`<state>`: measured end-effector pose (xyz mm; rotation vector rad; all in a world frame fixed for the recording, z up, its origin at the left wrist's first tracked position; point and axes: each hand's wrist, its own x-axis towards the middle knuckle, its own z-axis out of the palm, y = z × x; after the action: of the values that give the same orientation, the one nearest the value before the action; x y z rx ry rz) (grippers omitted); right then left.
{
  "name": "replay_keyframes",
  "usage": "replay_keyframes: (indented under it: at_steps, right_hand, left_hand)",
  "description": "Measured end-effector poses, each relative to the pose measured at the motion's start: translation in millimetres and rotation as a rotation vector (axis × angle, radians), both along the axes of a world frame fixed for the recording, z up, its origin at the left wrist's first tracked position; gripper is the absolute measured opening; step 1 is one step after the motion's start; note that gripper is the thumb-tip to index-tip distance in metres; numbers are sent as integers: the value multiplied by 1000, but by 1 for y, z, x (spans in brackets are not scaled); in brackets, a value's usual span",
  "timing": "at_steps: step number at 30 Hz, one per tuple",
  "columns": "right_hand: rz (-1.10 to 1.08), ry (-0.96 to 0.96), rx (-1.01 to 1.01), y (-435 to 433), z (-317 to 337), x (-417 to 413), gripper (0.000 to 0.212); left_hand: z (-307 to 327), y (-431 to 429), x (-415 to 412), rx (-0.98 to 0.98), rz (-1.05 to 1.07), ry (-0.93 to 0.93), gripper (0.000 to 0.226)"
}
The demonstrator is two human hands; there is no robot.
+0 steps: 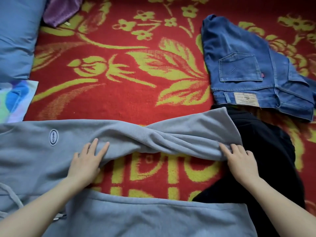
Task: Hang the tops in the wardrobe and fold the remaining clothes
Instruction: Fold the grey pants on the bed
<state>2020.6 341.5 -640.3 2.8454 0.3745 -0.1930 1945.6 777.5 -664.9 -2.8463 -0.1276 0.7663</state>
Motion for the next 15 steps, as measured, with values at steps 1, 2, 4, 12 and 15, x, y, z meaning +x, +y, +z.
replay_keyframes:
  at_steps: [1, 2, 4, 12, 15]
  right_hand:
    - [24, 69, -7, 3, 3, 0, 44]
    - [28, 152, -24, 7, 9, 1, 35]
    - [-113, 229, 5, 9, 18, 6, 18]
    - [-727, 178, 1192, -22, 132, 75, 34]
    - [-857, 289, 1331, -24, 149, 113, 32]
  left_hand:
    - [1, 3, -1, -6, -11, 22, 86]
    - [1, 5, -2, -18, -16, 37, 85]
    - [0, 3, -3, -55, -7, 25, 83]
    - [13, 10, 6, -210, 67, -162, 87]
    - [11, 14, 9, -156, 177, -143, 80]
